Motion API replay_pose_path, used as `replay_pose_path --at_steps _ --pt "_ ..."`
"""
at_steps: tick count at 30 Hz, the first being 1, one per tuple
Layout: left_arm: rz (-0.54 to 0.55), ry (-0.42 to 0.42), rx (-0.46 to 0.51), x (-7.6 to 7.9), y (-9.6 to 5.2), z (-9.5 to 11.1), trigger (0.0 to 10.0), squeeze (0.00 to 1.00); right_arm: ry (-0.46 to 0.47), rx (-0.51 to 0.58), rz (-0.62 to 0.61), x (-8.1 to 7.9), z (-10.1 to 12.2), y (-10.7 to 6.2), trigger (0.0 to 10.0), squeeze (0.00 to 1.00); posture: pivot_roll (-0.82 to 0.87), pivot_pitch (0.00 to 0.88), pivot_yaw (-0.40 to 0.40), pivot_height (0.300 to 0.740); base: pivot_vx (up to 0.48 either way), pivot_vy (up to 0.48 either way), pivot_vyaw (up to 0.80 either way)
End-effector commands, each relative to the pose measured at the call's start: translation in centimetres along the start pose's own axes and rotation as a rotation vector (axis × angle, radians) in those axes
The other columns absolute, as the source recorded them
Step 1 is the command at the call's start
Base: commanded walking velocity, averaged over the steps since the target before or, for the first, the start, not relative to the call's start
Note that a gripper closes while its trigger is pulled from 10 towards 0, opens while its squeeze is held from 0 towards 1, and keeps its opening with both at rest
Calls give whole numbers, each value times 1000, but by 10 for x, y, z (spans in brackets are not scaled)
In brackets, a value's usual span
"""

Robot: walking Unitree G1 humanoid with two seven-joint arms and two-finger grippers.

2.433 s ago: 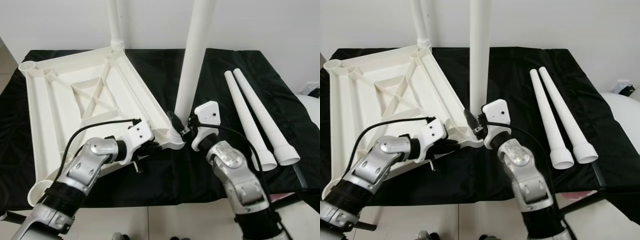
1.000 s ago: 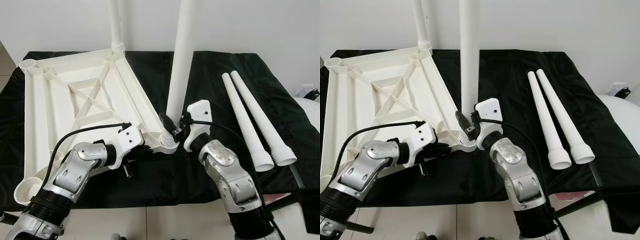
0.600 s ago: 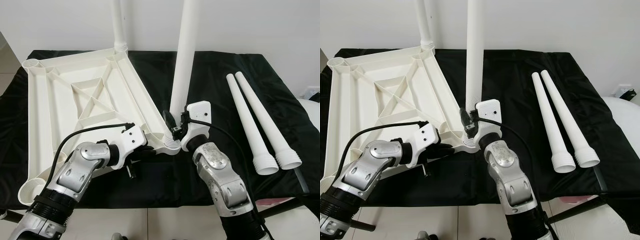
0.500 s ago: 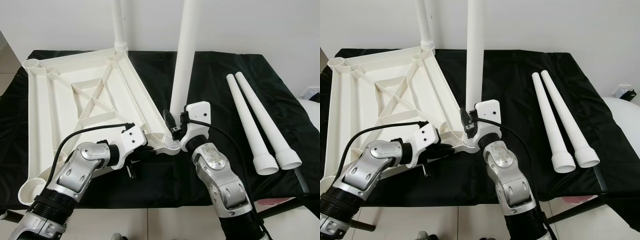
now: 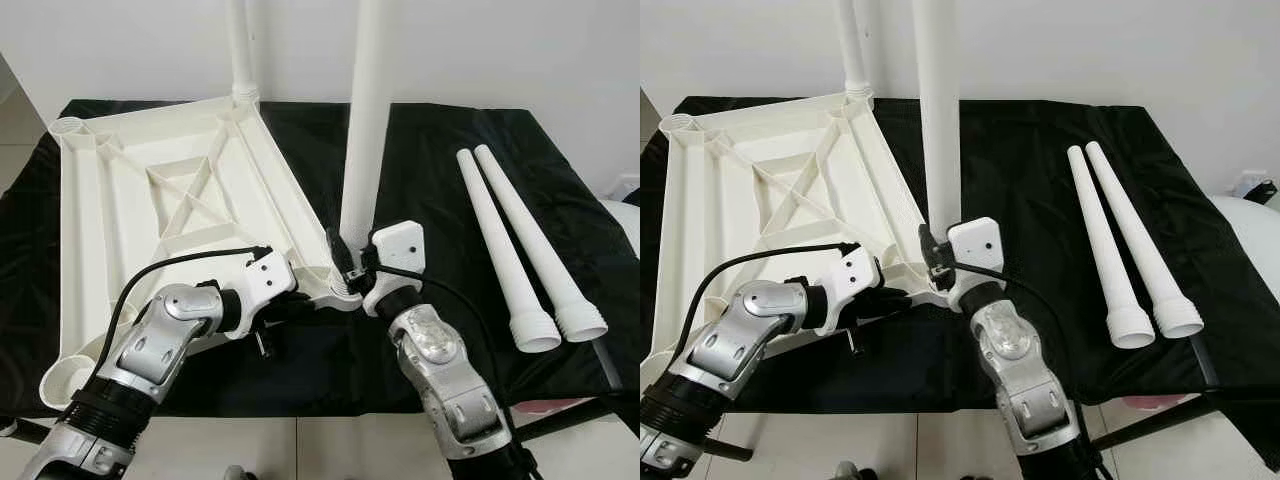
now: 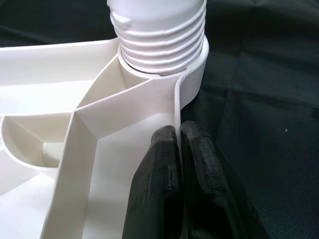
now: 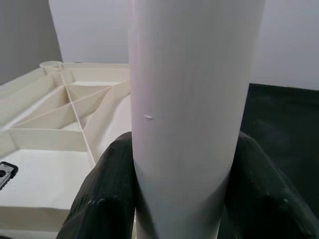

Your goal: Building children table

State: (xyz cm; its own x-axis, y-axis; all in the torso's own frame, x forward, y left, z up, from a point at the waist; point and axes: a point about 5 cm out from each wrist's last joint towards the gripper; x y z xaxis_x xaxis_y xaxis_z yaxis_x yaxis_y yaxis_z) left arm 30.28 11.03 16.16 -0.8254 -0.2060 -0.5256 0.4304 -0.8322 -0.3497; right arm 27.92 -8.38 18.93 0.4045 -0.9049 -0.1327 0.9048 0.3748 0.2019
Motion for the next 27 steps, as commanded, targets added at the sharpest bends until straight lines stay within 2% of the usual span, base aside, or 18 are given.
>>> replay_pose_path --at_steps 1,5,11,13,16,18,21,26,27 --pt "116 62 38 -23 -11 15 0 0 55 -303 -137 33 -59 -26 10000 0 5 166 7 740 0 0 0" --pt "116 63 39 -23 -11 15 0 0 132 -317 -120 33 -62 -29 10000 0 7 166 7 740 0 0 0" --pt "119 62 36 -24 -12 15 0 0 150 -348 -145 32 -68 -33 10000 0 7 168 5 740 0 0 0" --pt "119 60 37 -24 -12 15 0 0 113 -383 -185 32 -72 -34 10000 0 6 170 5 740 0 0 0" --pt "120 59 38 -24 -12 15 0 0 108 -393 -210 31 -73 -34 10000 0 4 171 5 740 0 0 0" --pt "122 58 37 -24 -11 15 0 0 35 -395 -209 28 -72 -33 10000 0 2 170 6 740 0 0 0" --pt "123 58 37 -24 -10 15 0 0 -26 -406 -208 27 -72 -31 10000 0 1 170 5 740 0 0 0" --pt "121 59 39 -24 -10 15 0 0 -55 -413 -222 30 -70 -28 10000 0 2 170 5 740 0 0 0" --pt "121 59 40 -24 -10 15 0 0 -38 -416 -228 31 -71 -28 10000 0 4 170 3 740 0 0 0"
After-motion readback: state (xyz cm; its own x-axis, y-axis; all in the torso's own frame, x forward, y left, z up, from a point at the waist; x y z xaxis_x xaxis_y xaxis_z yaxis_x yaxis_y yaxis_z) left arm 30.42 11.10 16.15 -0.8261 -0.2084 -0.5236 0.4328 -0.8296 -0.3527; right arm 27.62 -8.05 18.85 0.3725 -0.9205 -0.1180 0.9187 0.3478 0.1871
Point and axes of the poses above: a point about 5 cm out from each wrist's last joint towards the gripper, its own y axis pointing out of the wrist towards the gripper, its own z axis along the axis of the wrist's last joint, x = y × z, and after that the axes turned 14 degrees about y, right-handed
